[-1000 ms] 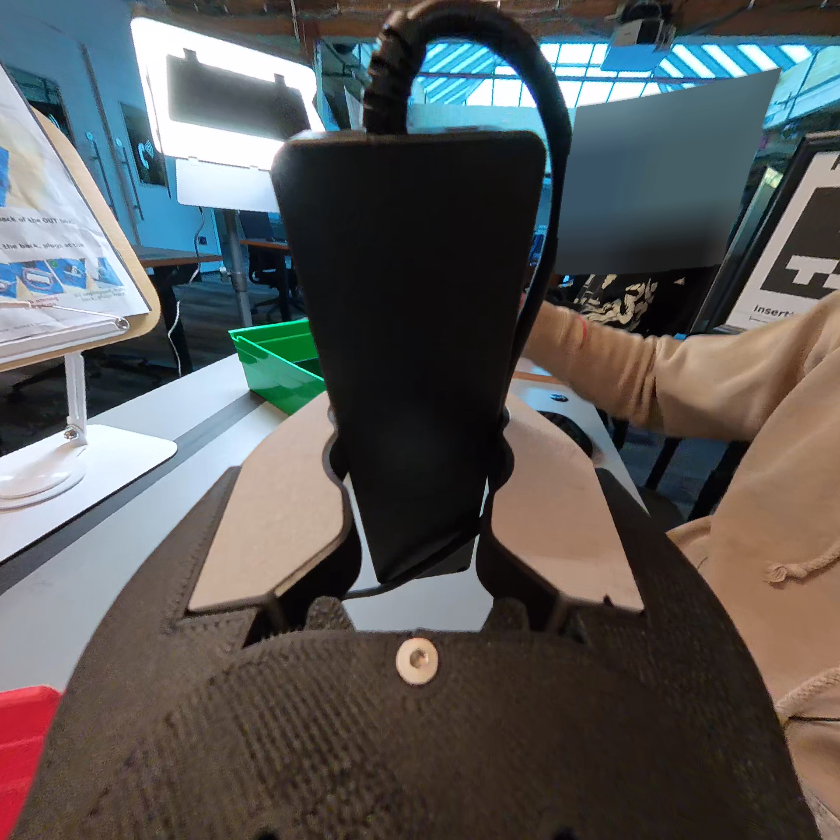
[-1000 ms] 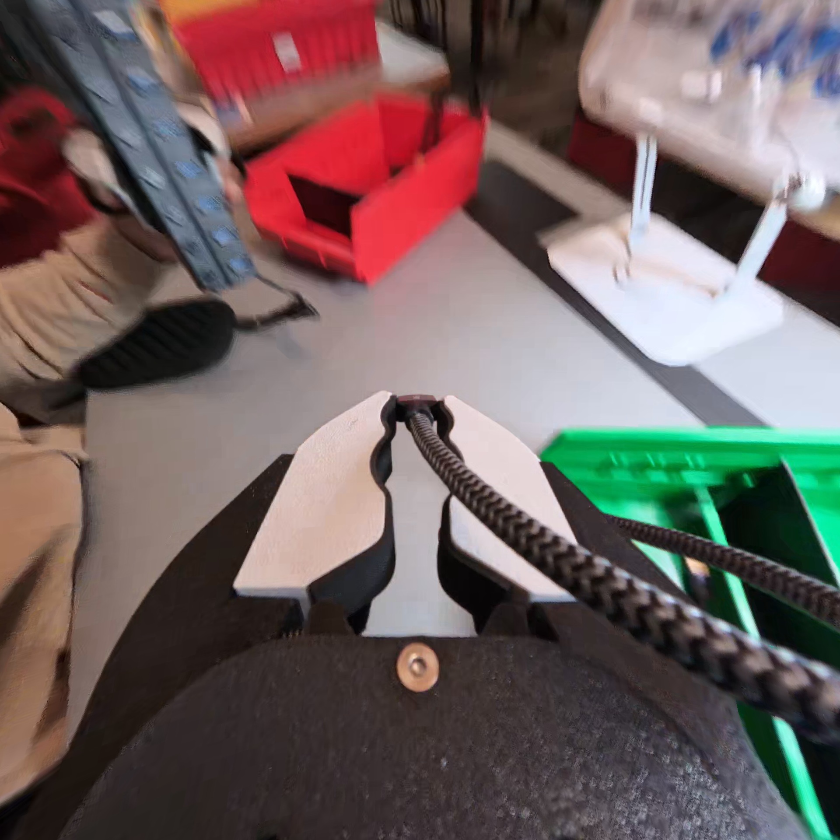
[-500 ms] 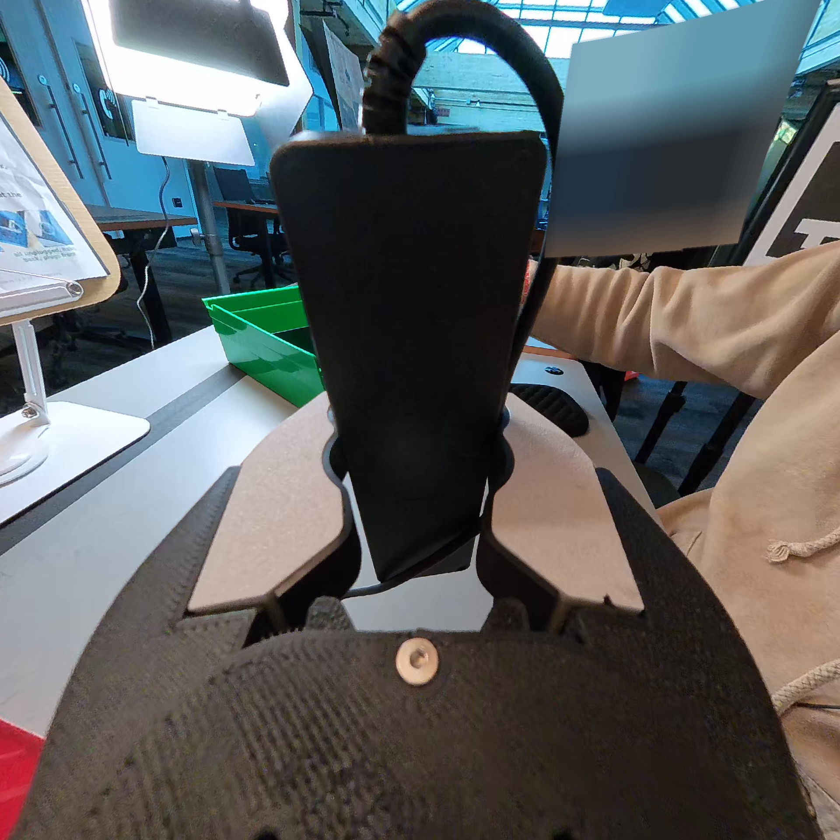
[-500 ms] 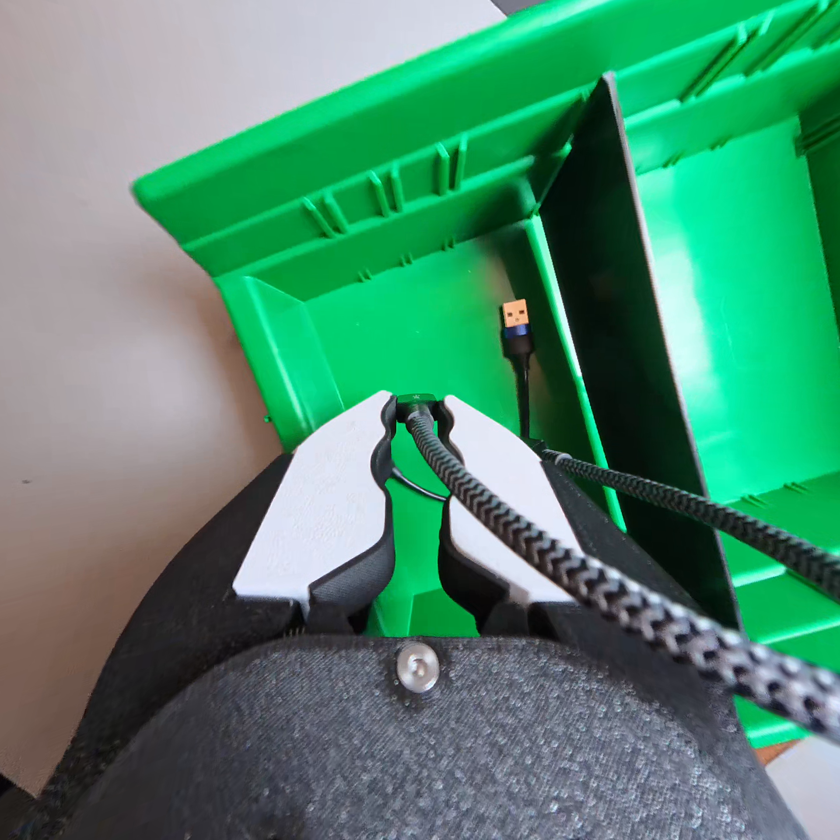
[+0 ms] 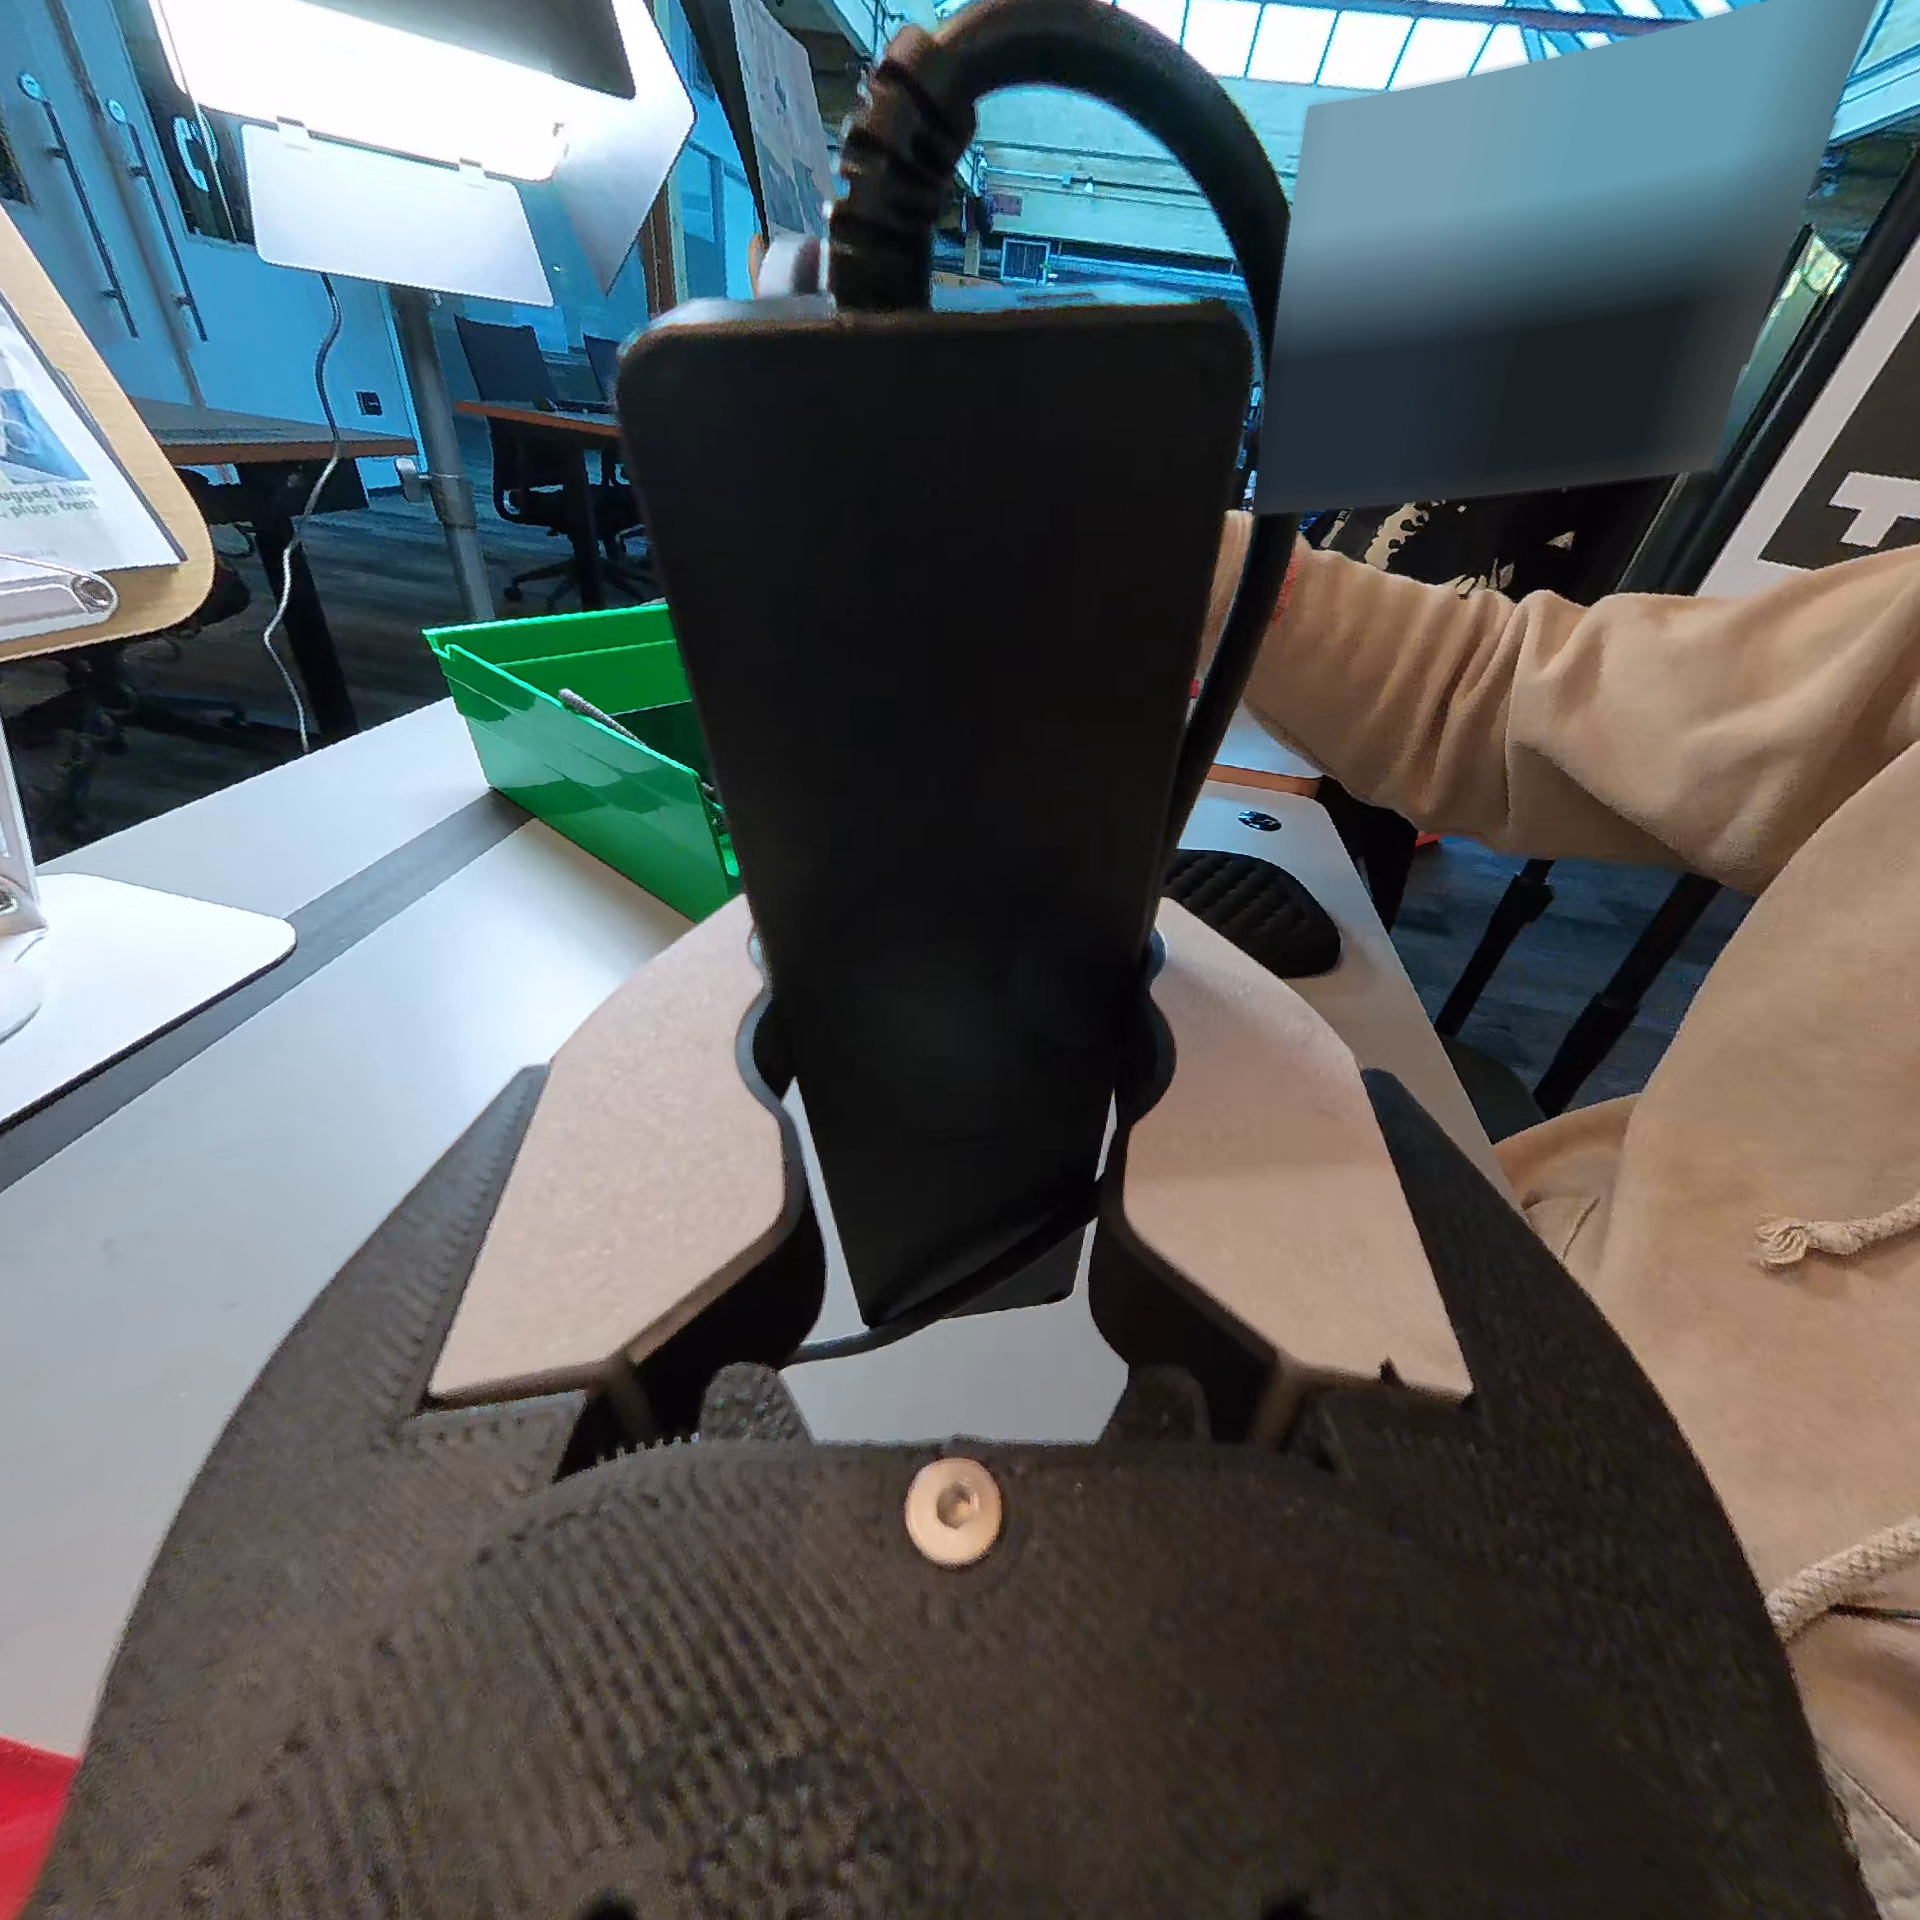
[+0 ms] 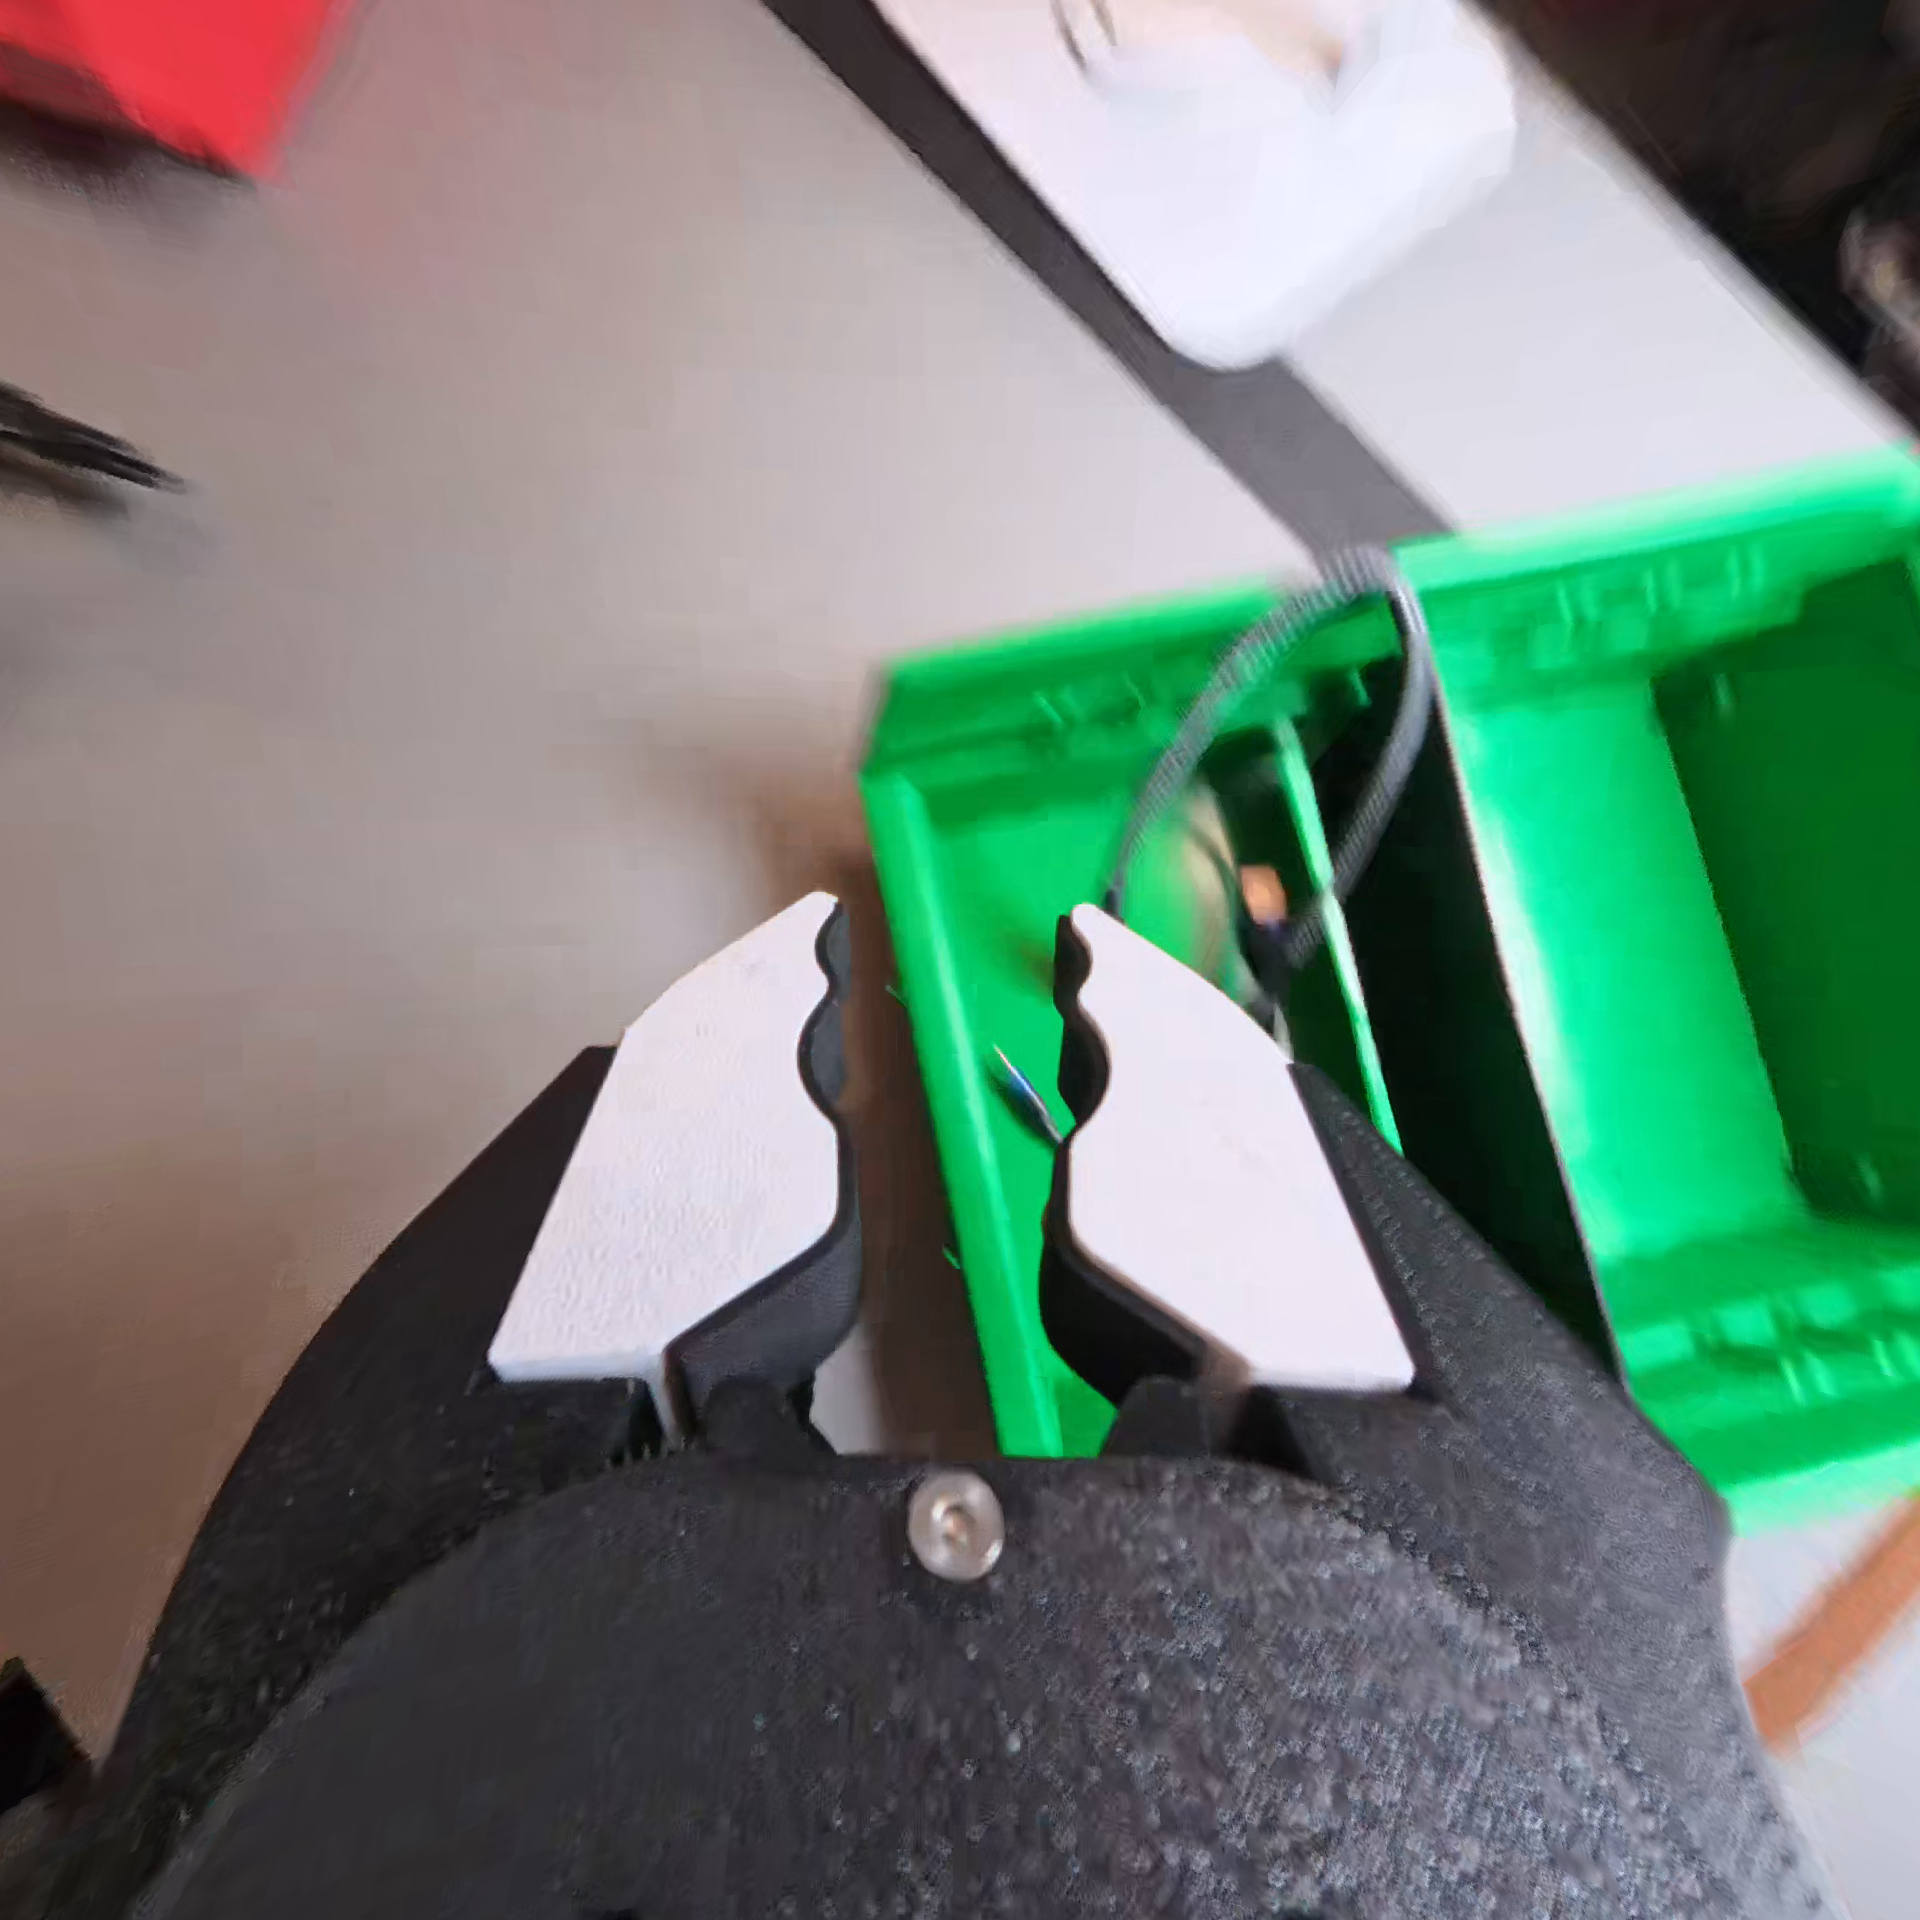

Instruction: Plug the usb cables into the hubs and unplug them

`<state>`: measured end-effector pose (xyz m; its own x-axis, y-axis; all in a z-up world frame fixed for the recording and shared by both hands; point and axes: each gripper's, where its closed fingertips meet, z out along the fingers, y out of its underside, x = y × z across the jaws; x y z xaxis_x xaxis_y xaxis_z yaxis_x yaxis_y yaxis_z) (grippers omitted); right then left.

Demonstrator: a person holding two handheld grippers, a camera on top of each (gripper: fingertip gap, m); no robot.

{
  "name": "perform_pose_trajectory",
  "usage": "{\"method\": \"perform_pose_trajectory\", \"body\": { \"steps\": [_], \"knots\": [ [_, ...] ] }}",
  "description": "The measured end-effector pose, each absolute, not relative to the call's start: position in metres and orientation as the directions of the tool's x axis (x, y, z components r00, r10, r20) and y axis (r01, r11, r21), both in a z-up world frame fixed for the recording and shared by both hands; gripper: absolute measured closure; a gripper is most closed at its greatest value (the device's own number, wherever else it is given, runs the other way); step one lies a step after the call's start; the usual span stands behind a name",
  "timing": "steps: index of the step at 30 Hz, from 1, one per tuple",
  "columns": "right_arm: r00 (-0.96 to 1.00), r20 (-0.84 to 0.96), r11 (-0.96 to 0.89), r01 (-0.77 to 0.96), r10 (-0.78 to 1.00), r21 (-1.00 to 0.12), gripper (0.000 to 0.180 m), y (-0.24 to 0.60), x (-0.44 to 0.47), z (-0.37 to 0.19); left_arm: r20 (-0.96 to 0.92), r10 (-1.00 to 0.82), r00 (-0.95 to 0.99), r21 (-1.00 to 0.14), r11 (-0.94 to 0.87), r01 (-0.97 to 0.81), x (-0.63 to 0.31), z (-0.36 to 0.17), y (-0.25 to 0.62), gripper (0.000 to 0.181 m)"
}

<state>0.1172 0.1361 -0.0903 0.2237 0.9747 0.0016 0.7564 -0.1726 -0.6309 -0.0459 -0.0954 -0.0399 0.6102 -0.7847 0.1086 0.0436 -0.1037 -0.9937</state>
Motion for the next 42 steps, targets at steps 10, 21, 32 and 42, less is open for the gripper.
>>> {"method": "perform_pose_trajectory", "body": {
  "steps": [10, 21, 32, 42],
  "knots": [
    [-0.26, 0.019, 0.109, 0.335, 0.965, -0.936, 0.126, -0.067, 0.009, -0.031, 0.085, -0.796, 0.6, -0.993, -0.114, -0.011, -0.026, -0.05, -0.095, 0.118],
    [-0.104, 0.108, 0.14, 0.38, 0.989, -0.914, 0.143, -0.097, -0.06, -0.055, -0.076, -0.539, 0.839, -0.972, -0.149, -0.184, -0.035, -0.079, -0.064, 0.118],
    [-0.077, 0.165, 0.182, 0.367, 0.983, -0.912, 0.154, -0.084, -0.068, -0.058, -0.202, -0.372, 0.906, -0.948, -0.156, -0.276, -0.05, -0.083, -0.054, 0.117],
    [0.018, 0.244, 0.226, 0.312, 0.97, -0.923, 0.154, -0.016, 0.005, 0.035, 0.008, -0.491, 0.871, -0.999, -0.049, -0.019, -0.078, -0.041, -0.083, 0.107]
  ]
}}
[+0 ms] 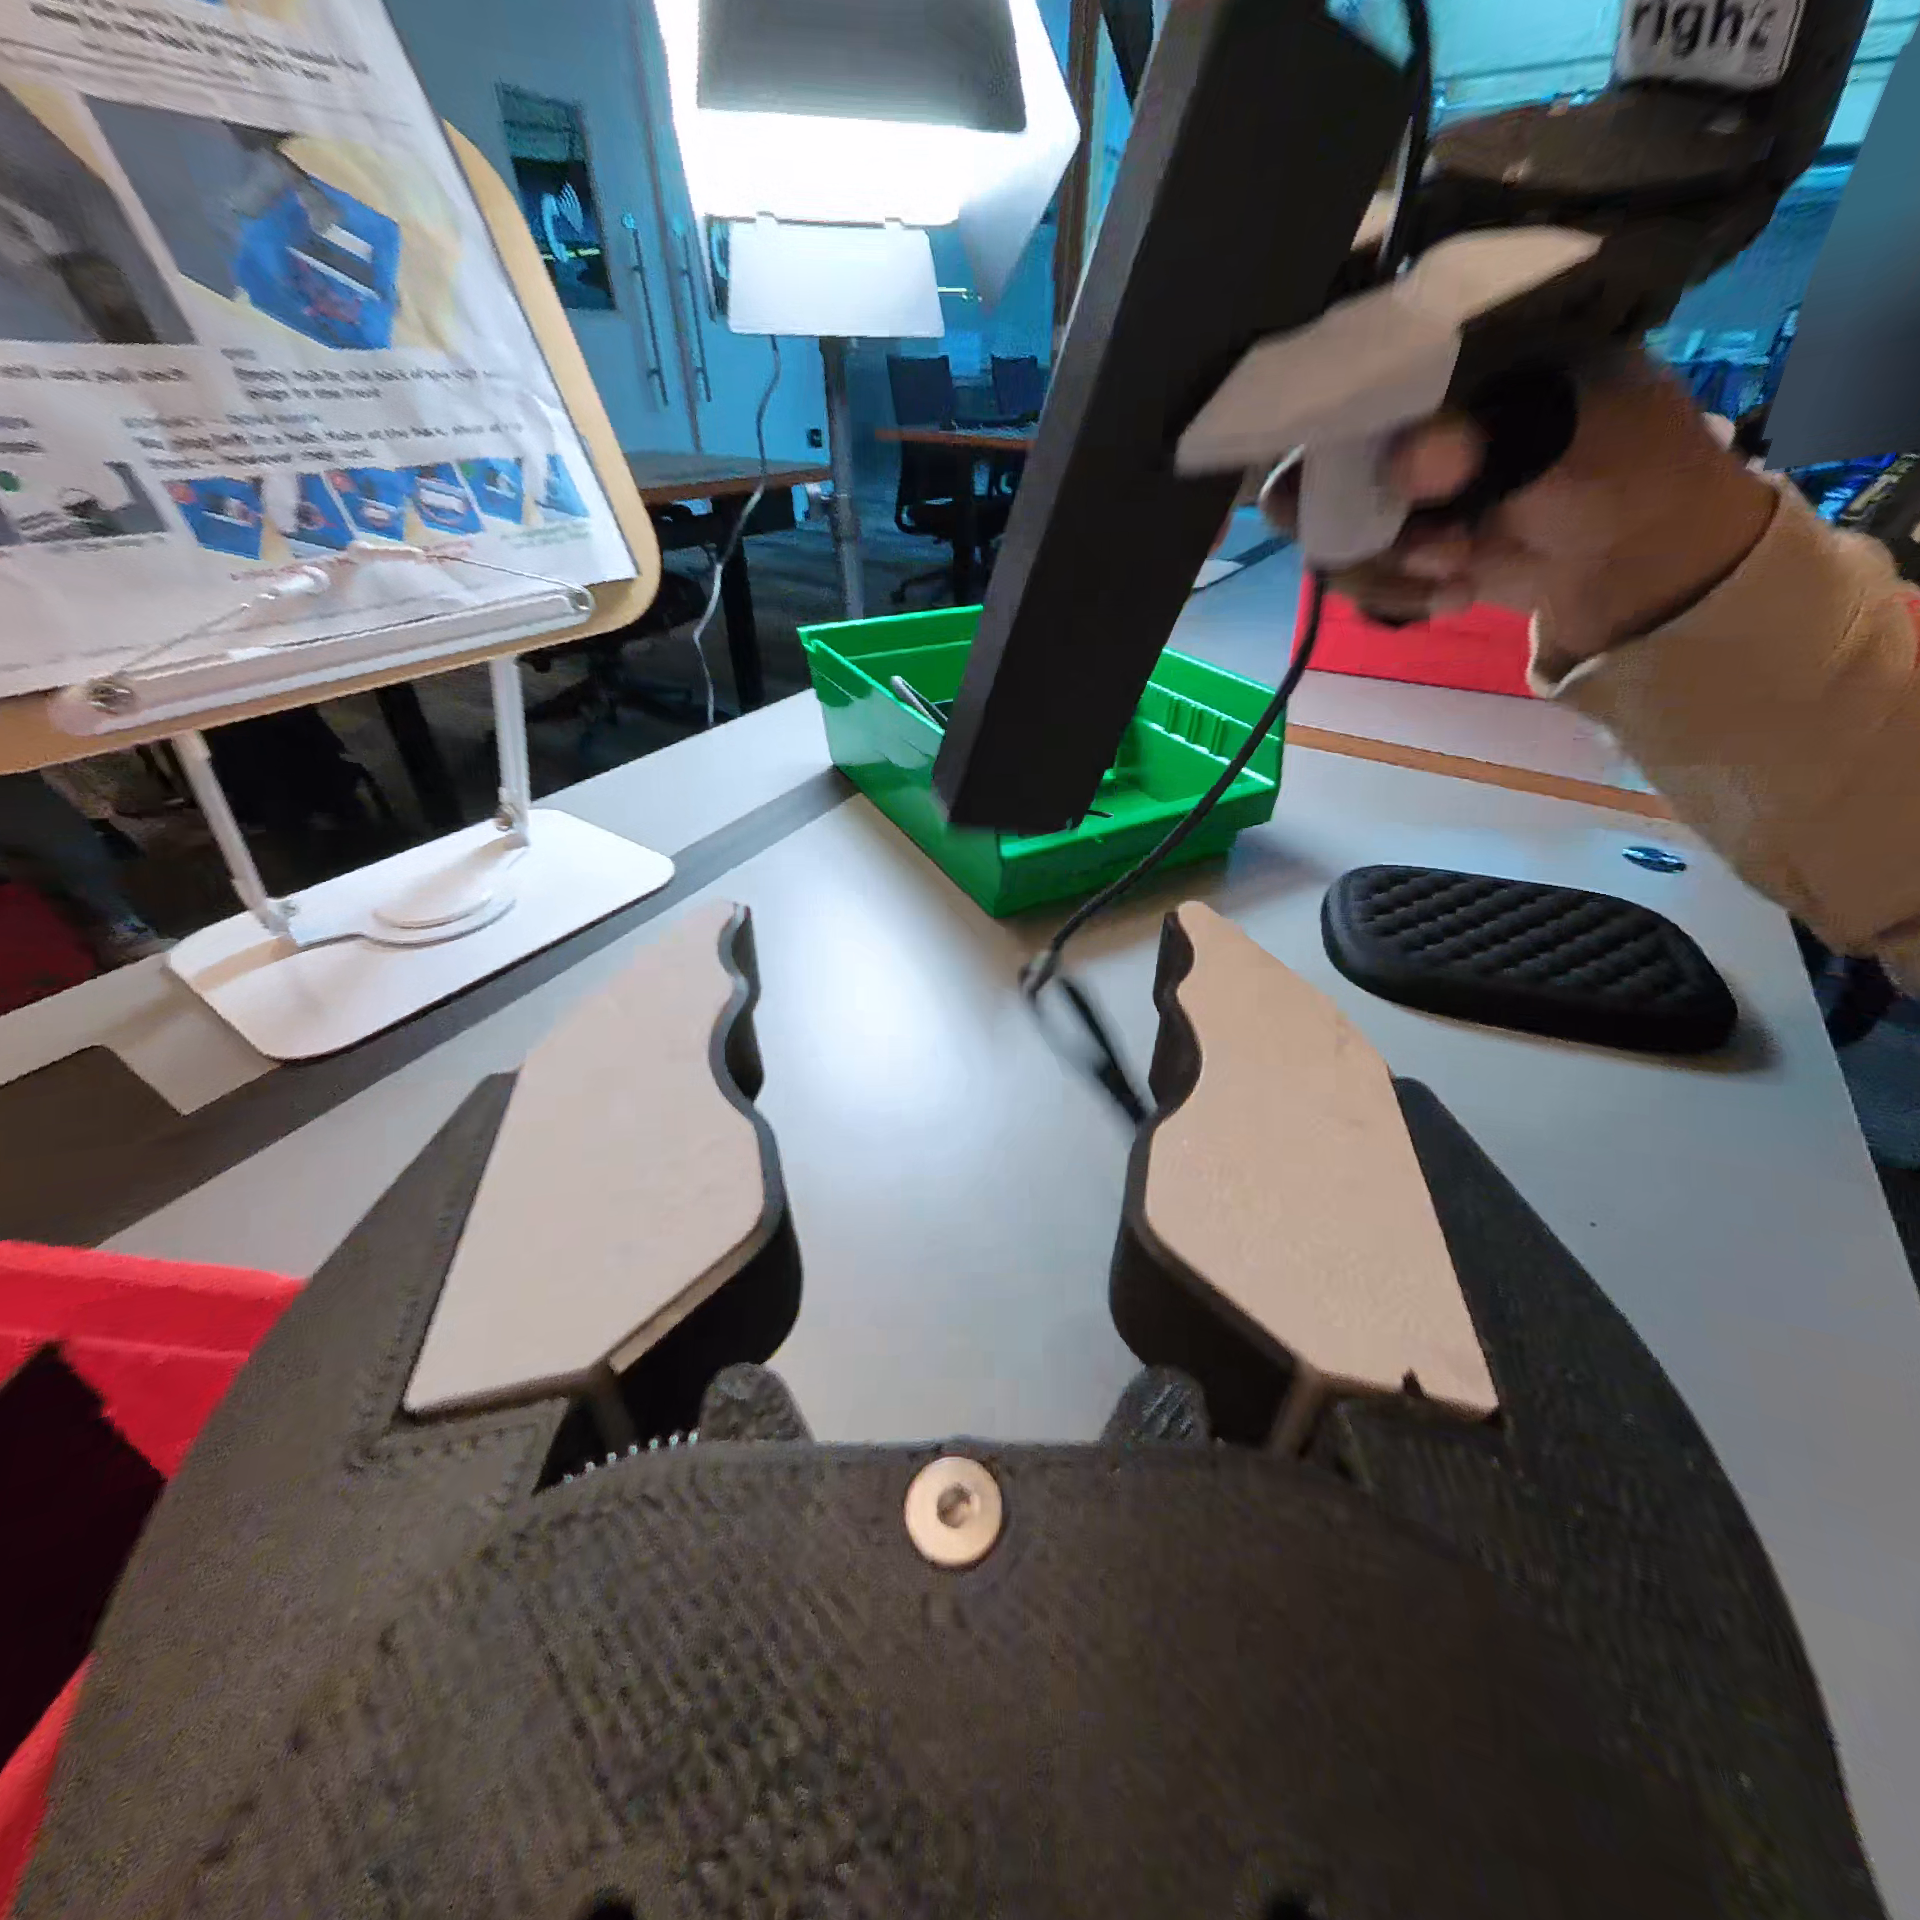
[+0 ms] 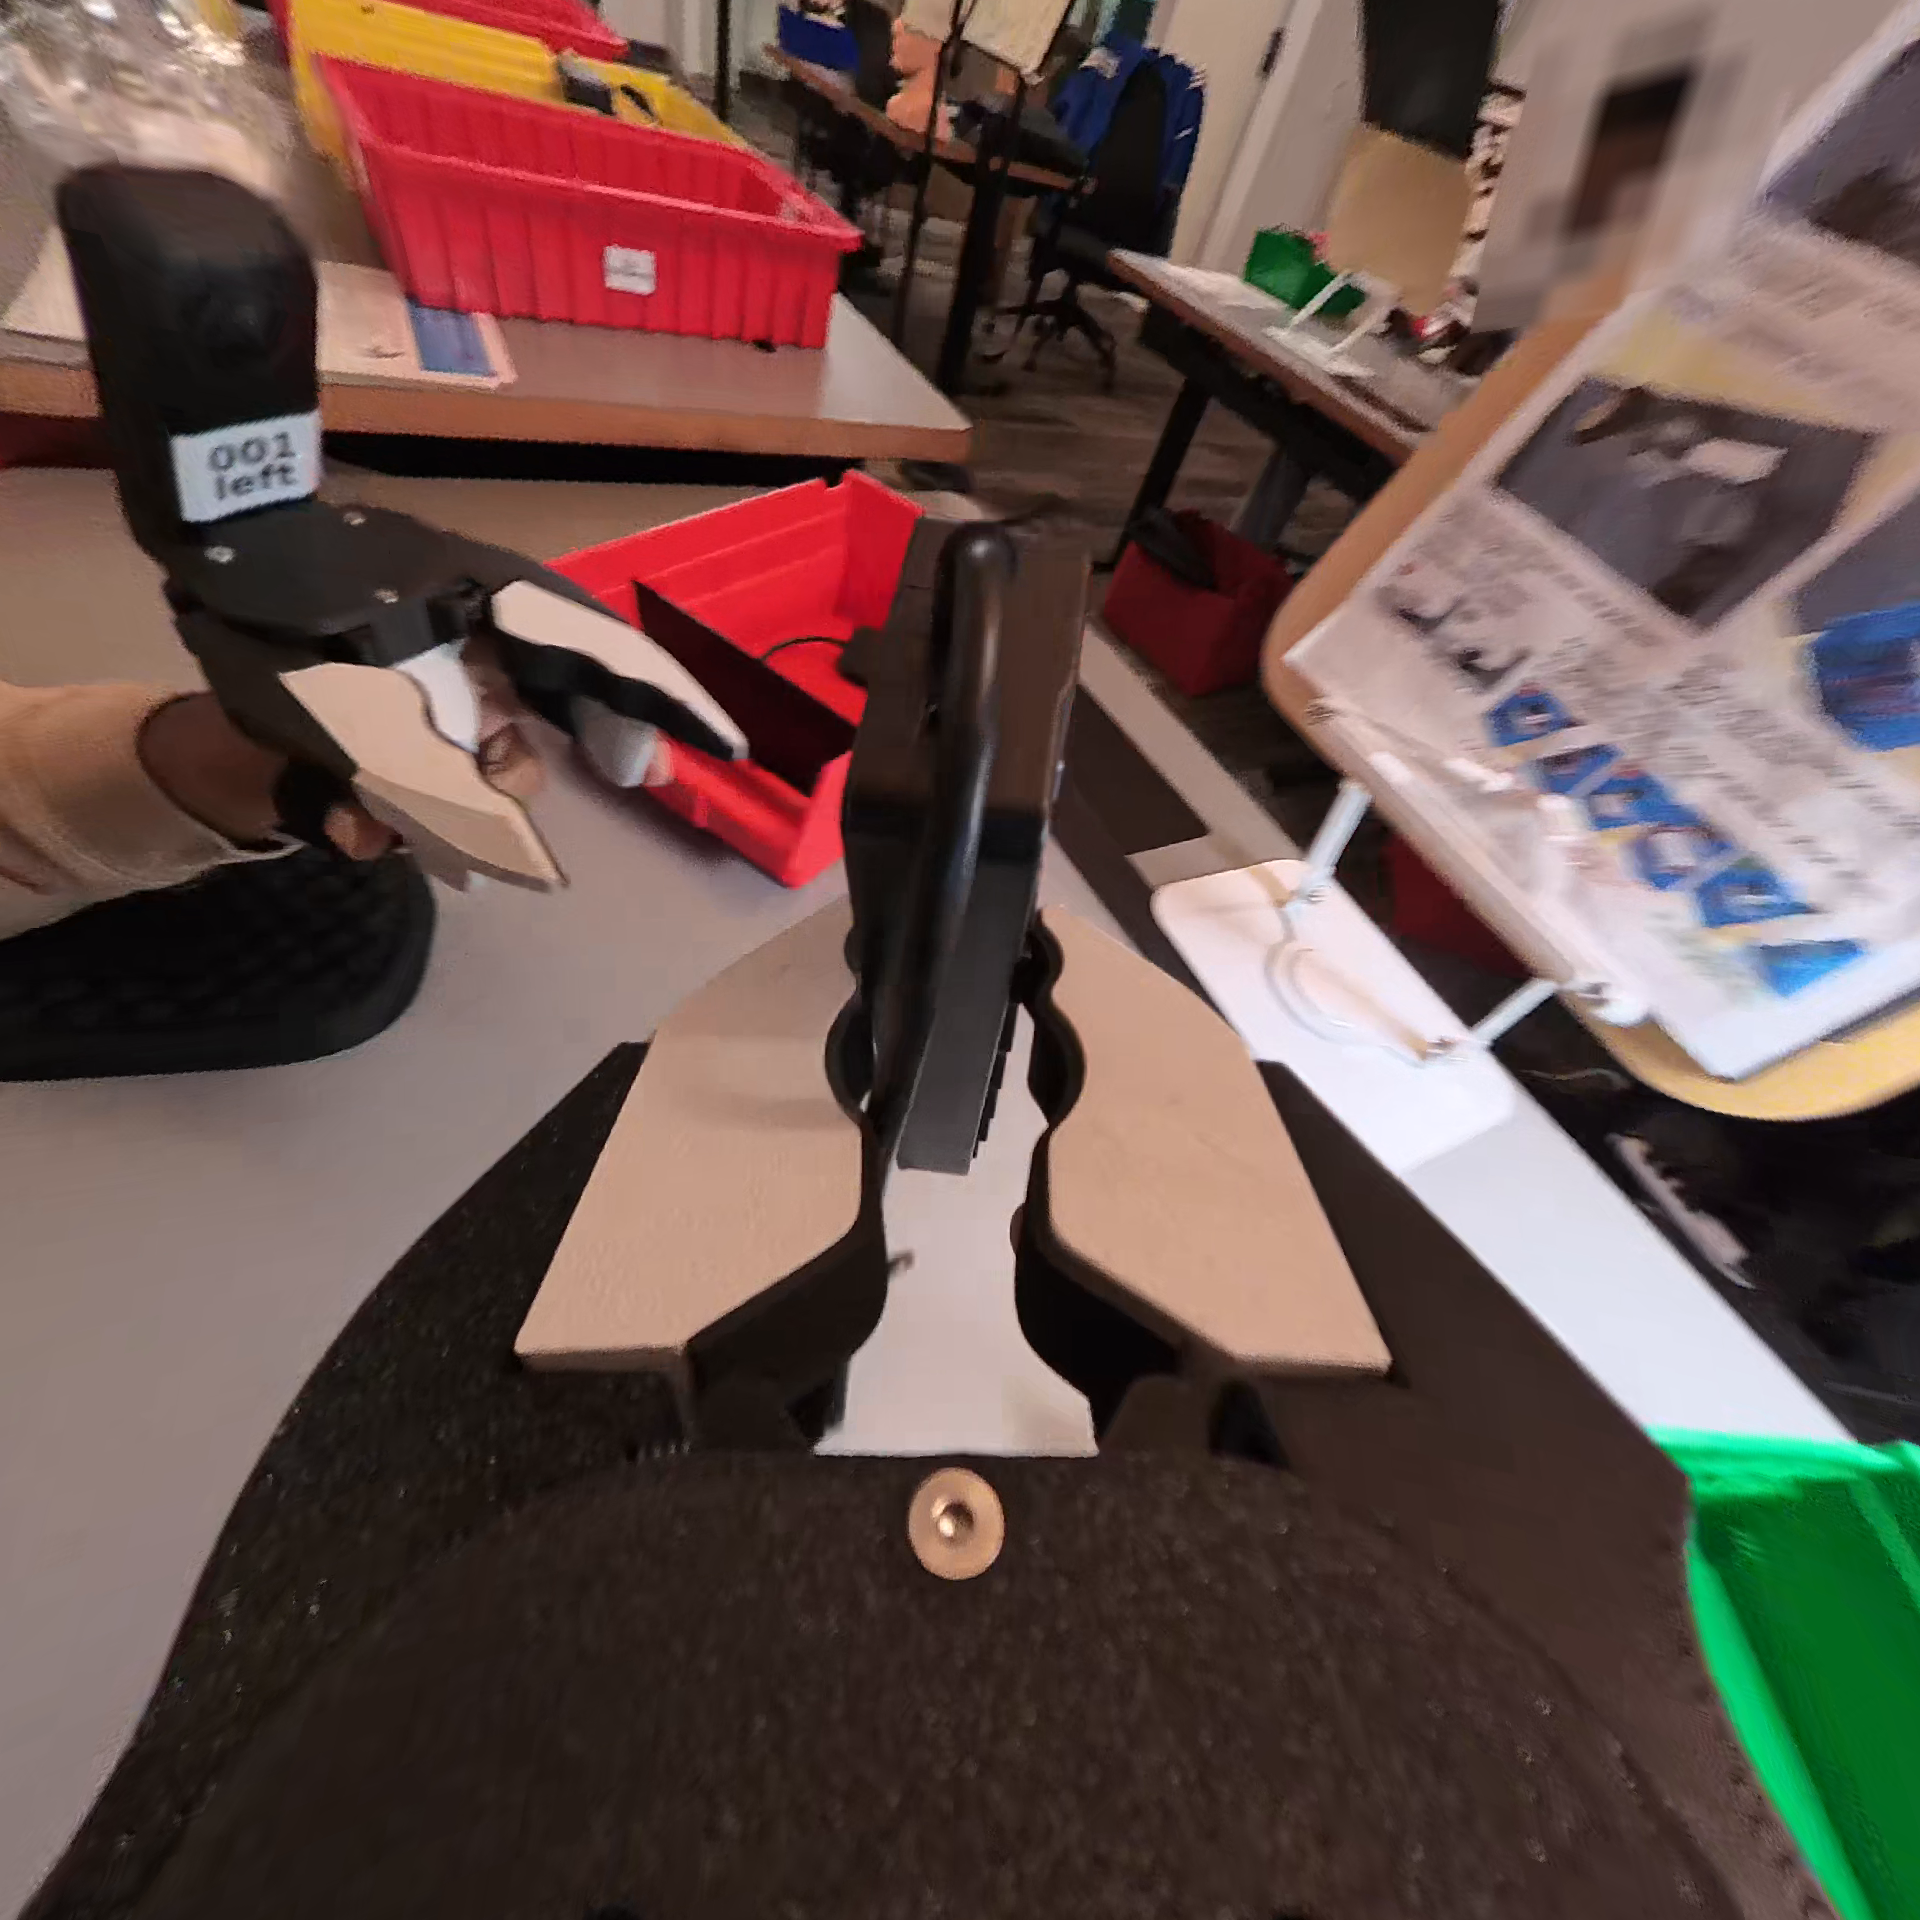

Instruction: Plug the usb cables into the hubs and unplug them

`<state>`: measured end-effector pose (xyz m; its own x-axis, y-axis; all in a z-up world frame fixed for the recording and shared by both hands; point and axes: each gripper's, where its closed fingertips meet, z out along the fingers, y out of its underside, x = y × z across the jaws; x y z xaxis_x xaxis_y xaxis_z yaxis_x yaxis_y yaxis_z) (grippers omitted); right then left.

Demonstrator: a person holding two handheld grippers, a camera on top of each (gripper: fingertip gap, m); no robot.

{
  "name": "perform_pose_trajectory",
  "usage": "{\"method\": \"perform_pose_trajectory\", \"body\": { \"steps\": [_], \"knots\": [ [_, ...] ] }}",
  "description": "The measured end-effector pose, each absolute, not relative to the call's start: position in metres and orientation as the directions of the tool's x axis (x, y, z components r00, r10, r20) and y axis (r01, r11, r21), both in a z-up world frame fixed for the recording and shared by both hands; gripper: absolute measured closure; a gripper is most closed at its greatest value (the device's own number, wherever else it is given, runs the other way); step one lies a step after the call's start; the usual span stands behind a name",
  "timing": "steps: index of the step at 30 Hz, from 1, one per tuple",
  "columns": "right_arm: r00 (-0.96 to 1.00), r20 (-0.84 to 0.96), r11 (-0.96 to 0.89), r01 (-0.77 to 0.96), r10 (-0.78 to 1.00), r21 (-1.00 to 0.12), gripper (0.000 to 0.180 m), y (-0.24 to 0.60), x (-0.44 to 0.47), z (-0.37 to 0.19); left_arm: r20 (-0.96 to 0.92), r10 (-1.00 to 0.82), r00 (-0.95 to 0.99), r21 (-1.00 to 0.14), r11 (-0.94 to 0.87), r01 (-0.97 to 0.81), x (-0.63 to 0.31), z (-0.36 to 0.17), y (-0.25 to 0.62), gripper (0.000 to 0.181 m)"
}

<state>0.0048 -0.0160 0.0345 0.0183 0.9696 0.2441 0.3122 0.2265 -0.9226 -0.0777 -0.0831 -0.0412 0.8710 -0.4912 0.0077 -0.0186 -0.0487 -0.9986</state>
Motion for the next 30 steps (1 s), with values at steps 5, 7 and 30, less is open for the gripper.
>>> {"method": "perform_pose_trajectory", "body": {
  "steps": [5, 7, 30],
  "knots": [
    [0.199, 0.39, 0.307, 0.35, 0.899, -0.885, 0.154, 0.055, 0.052, 0.099, 0.036, -0.485, 0.874, -0.997, -0.077, -0.001, -0.092, -0.055, -0.086, 0.109],
    [0.263, 0.43, 0.314, 0.385, 0.864, -0.868, 0.154, 0.088, 0.067, 0.116, 0.045, -0.493, 0.869, -0.996, -0.091, -0.001, -0.093, -0.059, -0.085, 0.109],
    [0.448, 0.512, 0.145, 0.632, 0.733, -0.761, 0.154, 0.309, 0.13, -0.019, 0.075, -0.506, 0.859, -0.989, -0.149, -0.001, -0.093, -0.076, -0.078, 0.114]
  ]
}}
